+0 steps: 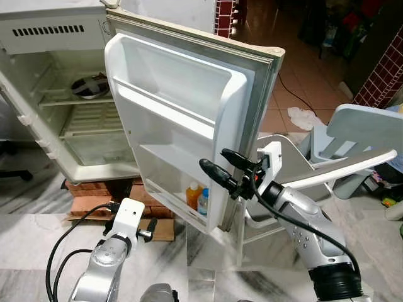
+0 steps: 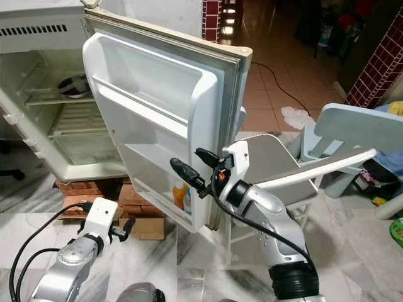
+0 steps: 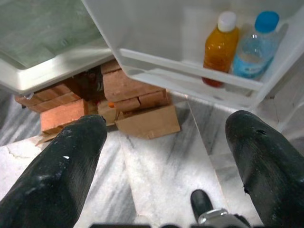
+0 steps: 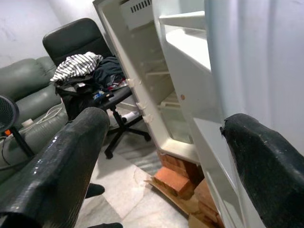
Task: Restocking fridge
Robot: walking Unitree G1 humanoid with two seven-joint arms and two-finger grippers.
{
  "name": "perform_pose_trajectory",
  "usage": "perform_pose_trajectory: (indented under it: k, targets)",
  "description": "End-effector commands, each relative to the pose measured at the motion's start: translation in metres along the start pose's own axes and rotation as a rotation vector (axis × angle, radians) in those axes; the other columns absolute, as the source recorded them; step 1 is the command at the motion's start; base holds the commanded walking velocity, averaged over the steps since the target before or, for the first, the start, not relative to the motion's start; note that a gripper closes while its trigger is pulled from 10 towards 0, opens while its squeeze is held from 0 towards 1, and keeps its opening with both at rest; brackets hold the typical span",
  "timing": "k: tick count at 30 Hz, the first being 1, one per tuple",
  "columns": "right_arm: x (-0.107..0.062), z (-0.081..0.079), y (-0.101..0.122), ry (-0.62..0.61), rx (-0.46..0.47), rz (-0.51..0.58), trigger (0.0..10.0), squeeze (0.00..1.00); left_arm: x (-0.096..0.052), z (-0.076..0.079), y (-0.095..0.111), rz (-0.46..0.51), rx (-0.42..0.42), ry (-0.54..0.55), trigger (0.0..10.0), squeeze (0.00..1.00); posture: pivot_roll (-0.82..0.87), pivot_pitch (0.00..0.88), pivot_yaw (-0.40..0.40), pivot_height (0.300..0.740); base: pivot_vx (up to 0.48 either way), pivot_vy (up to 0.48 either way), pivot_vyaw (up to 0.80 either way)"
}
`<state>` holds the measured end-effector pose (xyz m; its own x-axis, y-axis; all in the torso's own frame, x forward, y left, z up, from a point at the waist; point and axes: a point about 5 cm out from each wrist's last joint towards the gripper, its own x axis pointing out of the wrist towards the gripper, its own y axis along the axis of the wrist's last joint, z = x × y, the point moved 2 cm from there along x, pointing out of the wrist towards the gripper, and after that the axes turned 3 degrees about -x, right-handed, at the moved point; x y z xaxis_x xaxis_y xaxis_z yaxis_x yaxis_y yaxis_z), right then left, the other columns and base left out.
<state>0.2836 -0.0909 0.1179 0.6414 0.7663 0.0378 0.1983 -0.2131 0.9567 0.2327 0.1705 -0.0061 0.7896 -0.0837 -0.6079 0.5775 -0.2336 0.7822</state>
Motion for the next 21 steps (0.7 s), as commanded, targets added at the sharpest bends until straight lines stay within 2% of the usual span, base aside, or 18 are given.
perform_pose_trajectory:
  k: [1,8,11,13,15,16,17,19,21]
  targets:
    - [0.001,-0.001,0.004,-0.014,-0.014,0.02,10.0,0.0,0.0,0.006,0.001,0.002,0.02,-0.014,10.0,0.0,0.1,0.004,-0.013,0.74,0.0,-0.48,0.0]
    - [0.003,-0.003,0.004,0.008,-0.035,0.016,10.0,0.0,-0.001,0.008,-0.001,-0.007,0.027,-0.019,10.0,0.0,0.1,0.0,-0.017,0.74,0.0,-0.48,0.0]
    - [0.005,-0.005,0.008,0.013,-0.061,0.044,10.0,0.0,-0.003,0.01,0.008,0.02,0.021,-0.006,10.0,0.0,0.1,0.0,-0.019,0.74,0.0,-0.48,0.0]
    - [0.006,-0.005,0.011,0.006,-0.056,0.066,10.0,0.0,-0.004,0.013,0.018,0.074,-0.024,-0.01,10.0,0.0,0.1,0.0,-0.019,0.74,0.0,-0.428,0.52]
    - [0.008,-0.006,0.015,-0.002,-0.103,0.082,10.0,0.0,-0.005,0.008,0.025,0.096,-0.033,0.052,10.0,0.0,0.11,0.0,-0.024,0.74,0.0,0.0,0.77]
    - [0.01,-0.006,0.016,-0.021,-0.125,0.093,10.0,0.0,-0.005,-0.002,0.036,0.162,-0.088,0.137,10.0,0.0,0.11,0.0,-0.024,0.74,0.0,0.0,0.76]
    - [0.011,-0.005,0.017,-0.03,-0.133,0.098,10.0,0.0,-0.006,-0.006,0.04,0.189,-0.113,0.172,10.0,0.0,0.11,0.0,-0.024,0.74,0.0,0.0,0.76]
    - [0.014,-0.002,0.02,-0.08,-0.175,0.119,10.0,0.0,-0.011,-0.019,0.064,0.366,-0.212,0.243,10.0,0.0,0.11,0.0,-0.025,0.74,0.0,0.0,0.76]
    - [0.016,0.001,0.021,-0.119,-0.203,0.119,10.0,0.0,-0.012,-0.023,0.069,0.401,-0.189,0.258,10.0,0.0,0.11,0.0,-0.026,0.74,0.0,0.0,0.75]
